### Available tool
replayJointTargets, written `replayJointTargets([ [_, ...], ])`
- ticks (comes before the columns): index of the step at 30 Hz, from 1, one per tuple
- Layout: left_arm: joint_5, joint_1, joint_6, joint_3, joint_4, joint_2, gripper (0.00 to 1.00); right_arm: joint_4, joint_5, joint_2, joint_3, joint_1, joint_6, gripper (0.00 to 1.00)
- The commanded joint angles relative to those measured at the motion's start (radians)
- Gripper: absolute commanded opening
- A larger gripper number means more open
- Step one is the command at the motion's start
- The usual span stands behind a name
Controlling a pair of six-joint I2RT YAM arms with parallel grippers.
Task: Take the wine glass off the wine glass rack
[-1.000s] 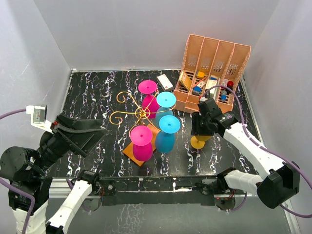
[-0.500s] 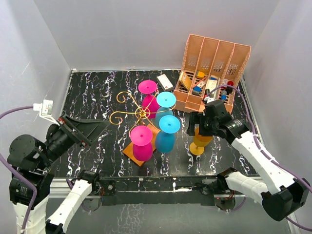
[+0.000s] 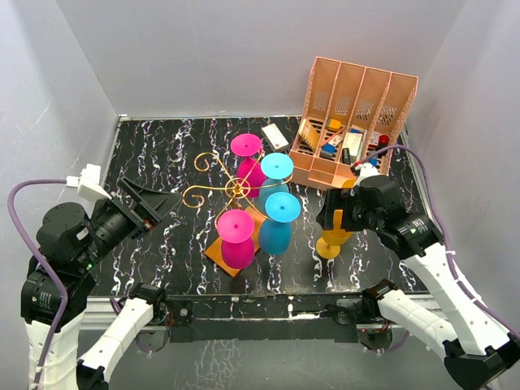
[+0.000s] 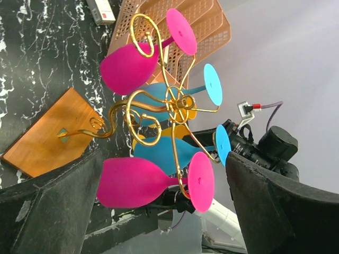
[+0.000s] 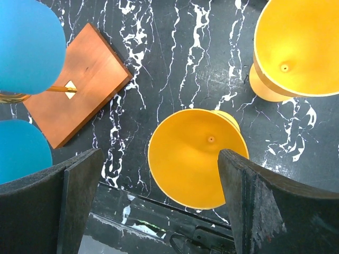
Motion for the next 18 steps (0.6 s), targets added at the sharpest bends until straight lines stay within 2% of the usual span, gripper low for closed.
replayJointTargets([
  [1,-0.041,0.004,-0.014,-0.005,-0.053,0.013,0.97,0.028,0.025,-0.012,0.020,-0.002,-0.008,0.99],
  [5,-0.028,0.005,-0.026,-0.031,-0.054,0.015,0.97,0.033,0.023,-0.044,0.013,-0.002,-0.007,0.99],
  [10,0.092,0.004,-0.061,-0.095,0.000,0.018,0.97,0.054,0.031,-0.077,0.000,-0.003,-0.005,0.99],
  [14,0.212,0.004,-0.133,-0.153,0.124,0.031,0.97,0.058,0.049,-0.099,-0.004,-0.003,0.005,0.99],
  [18,0.187,0.004,-0.107,-0.116,0.115,0.075,0.97,0.067,0.051,-0.120,-0.008,-0.002,0.006,0.99],
])
